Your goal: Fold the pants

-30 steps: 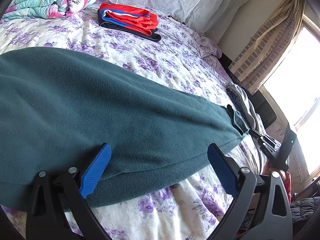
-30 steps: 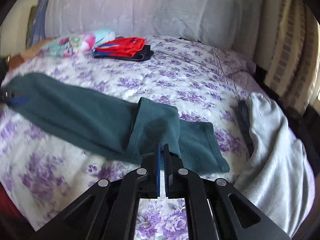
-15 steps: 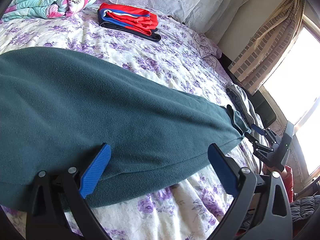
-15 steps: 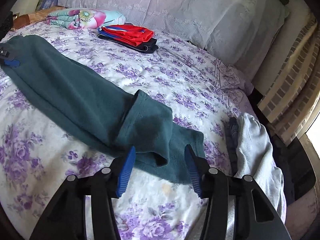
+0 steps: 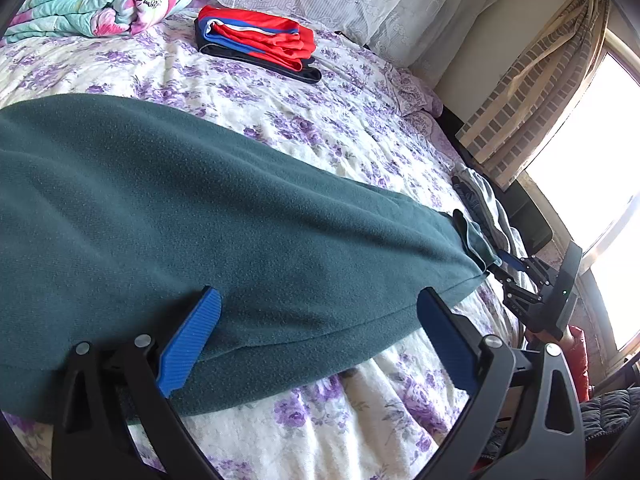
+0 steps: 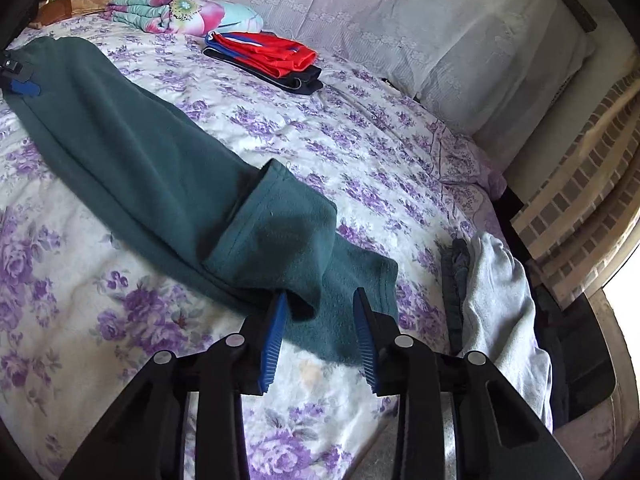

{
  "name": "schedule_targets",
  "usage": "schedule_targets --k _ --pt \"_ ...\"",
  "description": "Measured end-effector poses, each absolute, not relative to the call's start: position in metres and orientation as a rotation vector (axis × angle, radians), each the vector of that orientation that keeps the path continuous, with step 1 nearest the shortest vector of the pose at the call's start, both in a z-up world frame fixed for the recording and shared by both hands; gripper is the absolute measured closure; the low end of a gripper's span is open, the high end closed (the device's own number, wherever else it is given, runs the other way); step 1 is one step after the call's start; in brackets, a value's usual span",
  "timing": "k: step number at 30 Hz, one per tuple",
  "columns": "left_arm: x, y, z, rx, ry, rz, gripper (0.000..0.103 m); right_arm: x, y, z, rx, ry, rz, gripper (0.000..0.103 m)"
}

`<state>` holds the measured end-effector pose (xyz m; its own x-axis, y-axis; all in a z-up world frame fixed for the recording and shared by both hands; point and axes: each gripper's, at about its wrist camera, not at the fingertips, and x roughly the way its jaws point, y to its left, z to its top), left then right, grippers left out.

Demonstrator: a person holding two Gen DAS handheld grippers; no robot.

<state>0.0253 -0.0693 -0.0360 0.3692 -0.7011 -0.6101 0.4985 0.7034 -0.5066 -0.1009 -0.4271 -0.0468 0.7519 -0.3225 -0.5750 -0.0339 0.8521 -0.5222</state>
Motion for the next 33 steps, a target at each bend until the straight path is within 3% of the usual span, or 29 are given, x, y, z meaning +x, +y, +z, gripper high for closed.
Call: schedule_targets --k 6,8,9,11,14,16,20,22,26,29,33 --pt "0.025 -0.070 -0.036 -0.254 0.907 -0.780 0.006 -0.087 -0.408 -0.046 -0.603 0.668 -0.130 0.071" --pt "0.025 -0.070 -0.036 -0.254 0.907 -0.780 0.006 -0.086 -0.410 -0.041 -0.549 0.672 -0.108 0.092" --pt "0.025 -0.070 -0.036 -0.254 0.907 -0.780 0.006 -0.085 -0.418 -0.035 -0.461 0.679 -0.088 0.100" --pt "0.025 -0.070 -0.036 -0.256 0.907 -0.781 0.006 -0.087 -0.453 -0.021 -0.181 0.683 -0.072 0.101" --pt "0.024 -0.071 -0.035 -0.257 0.905 -0.782 0.006 -0.108 -0.562 -0.041 0.586 0.737 -0.097 0.101" --pt "0.024 -0.071 -0.035 -0.258 0.905 -0.782 0.006 -0.125 -0.584 -0.061 0.758 0.779 -0.093 0.102" --pt "0.023 -0.071 -0.035 -0.255 0.906 -0.781 0.006 -0.142 -0.560 -0.042 0.607 0.747 -0.109 0.095" --pt "0.023 -0.072 -0.035 -0.256 0.906 -0.781 0.006 -0.143 -0.558 -0.032 0.556 0.707 -0.152 0.085" --pt "0.023 -0.072 -0.035 -0.255 0.906 -0.780 0.006 -0.146 -0.521 -0.009 0.305 0.616 -0.144 0.083" --pt "0.023 -0.073 -0.035 -0.254 0.906 -0.779 0.006 -0.133 -0.482 0.001 0.088 0.597 -0.097 0.058" --pt "0.024 -0.073 -0.035 -0.256 0.909 -0.784 0.006 -0.099 -0.438 -0.013 -0.127 0.649 -0.061 0.057"
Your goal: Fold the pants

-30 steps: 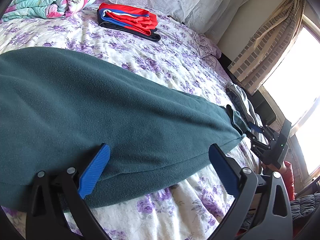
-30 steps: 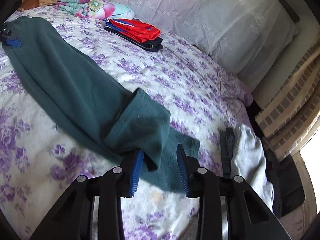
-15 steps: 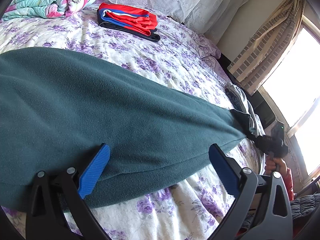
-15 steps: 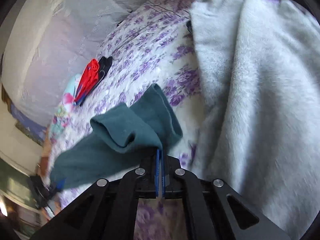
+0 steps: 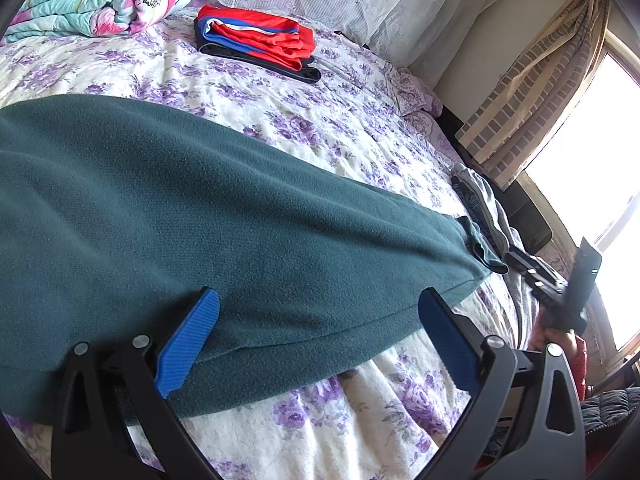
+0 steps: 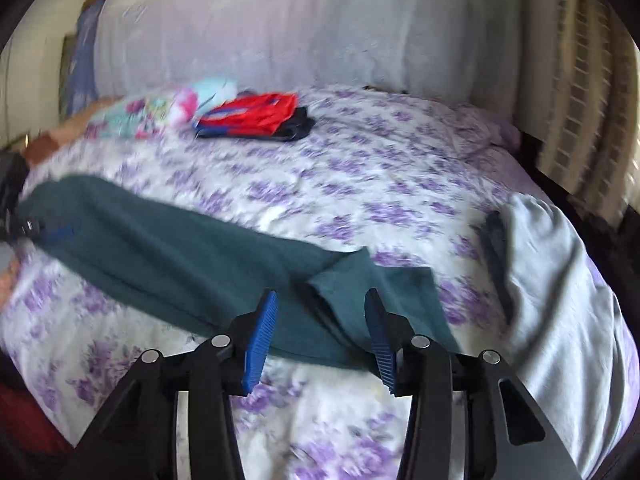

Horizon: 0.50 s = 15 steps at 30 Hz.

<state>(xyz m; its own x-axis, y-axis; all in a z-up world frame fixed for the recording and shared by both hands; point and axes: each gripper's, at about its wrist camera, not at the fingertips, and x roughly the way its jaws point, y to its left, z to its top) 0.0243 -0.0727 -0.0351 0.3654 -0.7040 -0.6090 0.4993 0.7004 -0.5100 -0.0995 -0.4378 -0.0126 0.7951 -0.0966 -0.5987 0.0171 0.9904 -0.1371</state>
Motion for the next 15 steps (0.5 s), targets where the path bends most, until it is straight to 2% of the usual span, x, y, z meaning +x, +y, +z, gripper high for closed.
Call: schedule_targets --k 5,6,7,8,12,15 --pt "0.024 -0.073 -0.035 -0.257 0.908 -0.785 0.006 -0.061 -0.435 -0.037 -0.239 0.747 -0.168 0.059" --pt "0.024 -0.073 -0.035 -0.259 0.909 -0.786 0.006 -0.060 -0.439 -0.041 -0.238 0.765 -0.174 0.066" --pt "0.024 -0.073 -0.035 -0.260 0.908 -0.786 0.006 -0.059 -0.445 -0.043 -0.224 0.779 -0.171 0.086" --pt "0.024 -0.074 -0.035 -0.261 0.908 -0.786 0.006 -0.058 -0.451 -0.040 -0.197 0.785 -0.173 0.092" --pt "0.024 -0.073 -0.035 -0.260 0.908 -0.786 0.006 -0.051 -0.502 -0.020 -0.059 0.747 -0.252 0.092" --pt "0.024 -0.072 -0.035 -0.264 0.907 -0.788 0.006 -0.045 -0.558 -0.016 0.098 0.756 -0.364 0.082"
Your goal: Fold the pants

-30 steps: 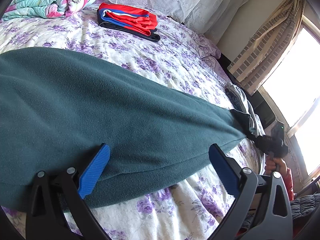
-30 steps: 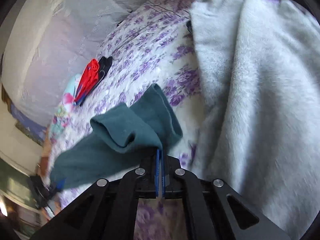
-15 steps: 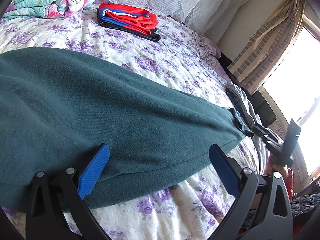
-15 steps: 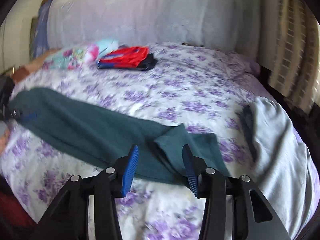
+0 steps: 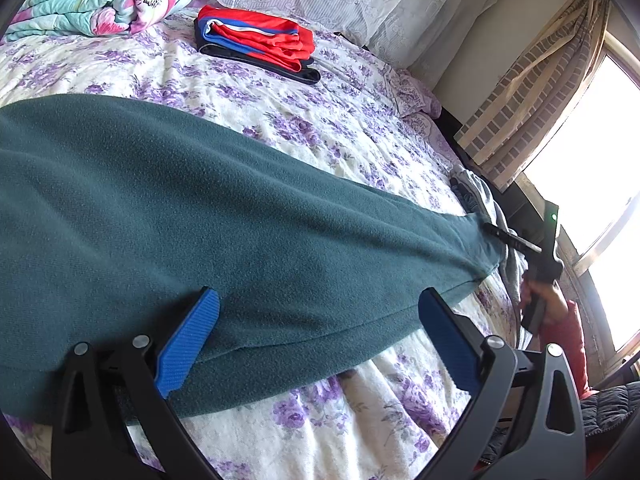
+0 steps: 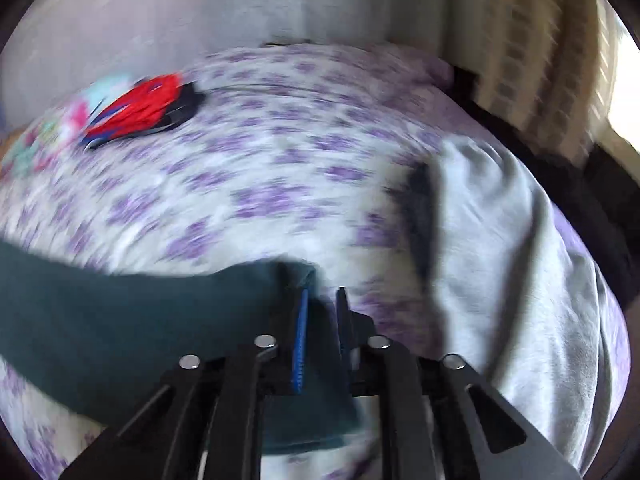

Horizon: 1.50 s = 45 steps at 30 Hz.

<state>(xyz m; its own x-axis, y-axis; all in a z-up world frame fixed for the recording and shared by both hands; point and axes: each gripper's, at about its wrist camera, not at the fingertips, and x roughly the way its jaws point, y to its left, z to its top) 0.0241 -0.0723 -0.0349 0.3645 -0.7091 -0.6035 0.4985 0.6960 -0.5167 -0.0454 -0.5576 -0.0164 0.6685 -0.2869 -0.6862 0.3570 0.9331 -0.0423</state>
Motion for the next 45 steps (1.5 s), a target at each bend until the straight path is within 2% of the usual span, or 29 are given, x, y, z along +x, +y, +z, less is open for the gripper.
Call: schedule_targets --k 4,11,18,31,32,34,37,39,40,45 --pt "0.024 -0.072 -0.035 -0.265 0.907 -0.787 0.006 -0.073 -0.553 -0.006 0.153 0.670 -0.311 0.071" --pt "0.024 -0.072 -0.035 -0.261 0.908 -0.786 0.006 -0.087 -0.448 -0.026 -0.034 0.701 -0.028 0.060" --pt "0.017 -0.051 -0.028 -0.344 0.913 -0.745 0.006 -0.099 -0.353 -0.031 -0.210 0.679 0.163 0.059" --pt "-0.012 0.017 -0.015 -0.412 0.855 -0.525 0.006 -0.070 -0.250 -0.029 -0.288 0.668 0.451 0.061" --pt "-0.014 0.017 -0.015 -0.408 0.852 -0.525 0.006 -0.067 -0.242 -0.032 -0.306 0.685 0.461 0.062" --pt "-0.014 0.016 -0.015 -0.397 0.857 -0.522 0.006 -0.058 -0.233 -0.037 -0.330 0.719 0.471 0.075" --pt "-0.011 0.018 -0.013 -0.408 0.876 -0.516 0.006 -0.048 -0.227 -0.041 -0.349 0.753 0.465 0.081" --pt "-0.009 0.027 -0.012 -0.443 0.883 -0.511 0.006 -0.045 -0.225 -0.039 -0.353 0.759 0.467 0.094" --pt "-0.008 0.034 -0.012 -0.467 0.887 -0.498 0.006 -0.044 -0.226 -0.038 -0.346 0.756 0.472 0.097" --pt "0.001 0.081 -0.012 -0.594 0.902 -0.398 0.006 -0.053 -0.233 -0.025 -0.300 0.714 0.485 0.098"
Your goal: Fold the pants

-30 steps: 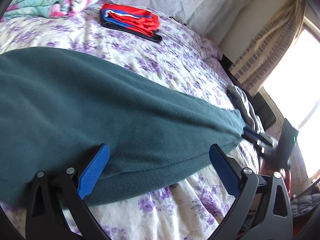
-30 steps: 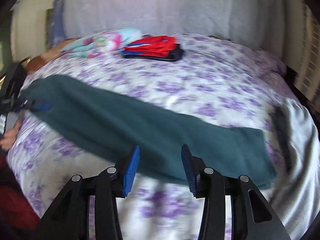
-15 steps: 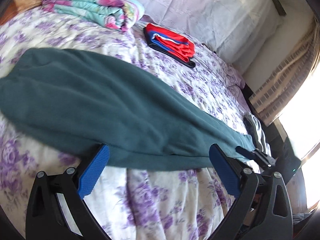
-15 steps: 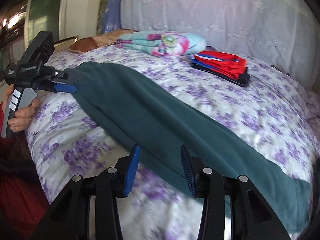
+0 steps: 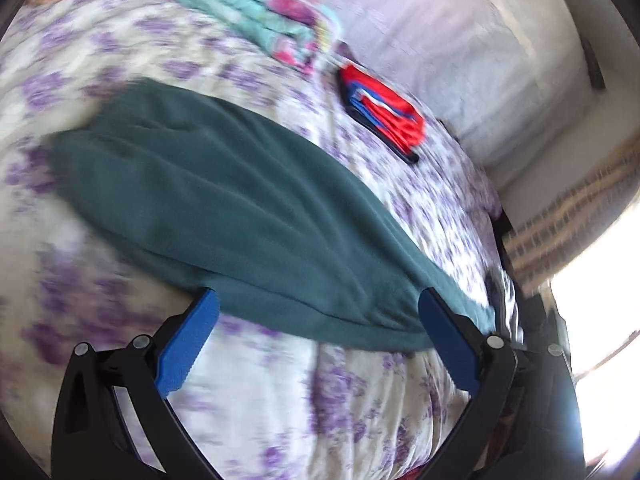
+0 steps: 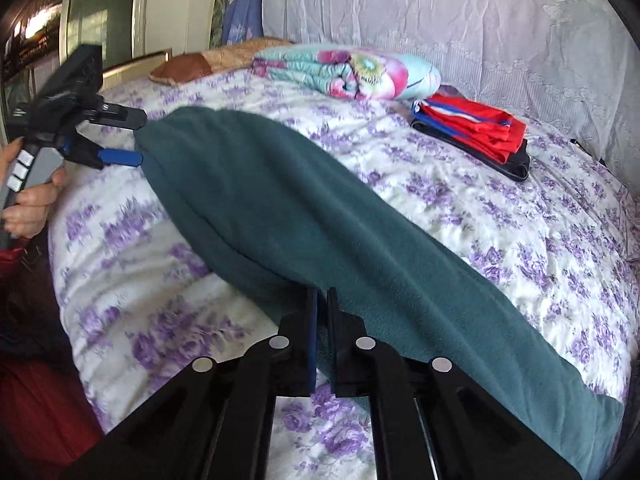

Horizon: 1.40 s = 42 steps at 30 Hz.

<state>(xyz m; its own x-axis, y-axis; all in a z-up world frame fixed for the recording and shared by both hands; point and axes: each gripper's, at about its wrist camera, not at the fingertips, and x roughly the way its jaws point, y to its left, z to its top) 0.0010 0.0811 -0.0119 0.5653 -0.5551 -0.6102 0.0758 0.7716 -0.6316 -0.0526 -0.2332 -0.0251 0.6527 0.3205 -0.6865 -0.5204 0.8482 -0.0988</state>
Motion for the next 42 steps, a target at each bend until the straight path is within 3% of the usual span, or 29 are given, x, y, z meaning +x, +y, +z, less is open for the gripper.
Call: schedule_targets --k 11,19,22,24,25,26,27,28,30,37,42 --pt "0.011 0.161 -0.019 -0.827 0.878 -0.222 0.006 -0.068 -0.228 -0.030 -0.310 0.757 0.560 0.099" --pt "0.039 0.150 -0.016 -0.688 0.940 -0.103 0.008 -0.050 -0.196 -0.019 -0.292 0.724 0.638 0.098" --pt "0.043 0.149 -0.019 -0.659 0.927 -0.082 0.022 -0.041 -0.180 -0.024 -0.320 0.746 0.666 0.098" --pt "0.044 0.153 -0.022 -0.666 0.924 -0.070 0.051 -0.038 -0.172 -0.027 -0.342 0.760 0.680 0.098" --pt "0.046 0.155 -0.024 -0.677 0.927 -0.065 0.060 -0.036 -0.167 -0.029 -0.359 0.767 0.687 0.097" --pt "0.047 0.158 -0.025 -0.688 0.929 -0.065 0.076 -0.035 -0.163 -0.030 -0.374 0.770 0.690 0.094" --pt "0.050 0.162 -0.028 -0.712 0.932 -0.073 0.081 -0.034 -0.159 -0.031 -0.385 0.769 0.690 0.079" --pt "0.049 0.167 -0.029 -0.740 0.929 -0.086 0.082 -0.033 -0.156 -0.031 -0.389 0.764 0.691 0.068" --pt "0.047 0.173 -0.025 -0.766 0.910 -0.095 0.088 -0.033 -0.150 -0.030 -0.404 0.744 0.693 0.067" --pt "0.044 0.179 -0.012 -0.736 0.881 -0.095 0.090 -0.025 -0.134 -0.028 -0.419 0.744 0.700 0.068" --pt "0.044 0.177 -0.015 -0.727 0.879 -0.086 0.090 -0.012 -0.124 -0.041 -0.456 0.797 0.686 0.085"
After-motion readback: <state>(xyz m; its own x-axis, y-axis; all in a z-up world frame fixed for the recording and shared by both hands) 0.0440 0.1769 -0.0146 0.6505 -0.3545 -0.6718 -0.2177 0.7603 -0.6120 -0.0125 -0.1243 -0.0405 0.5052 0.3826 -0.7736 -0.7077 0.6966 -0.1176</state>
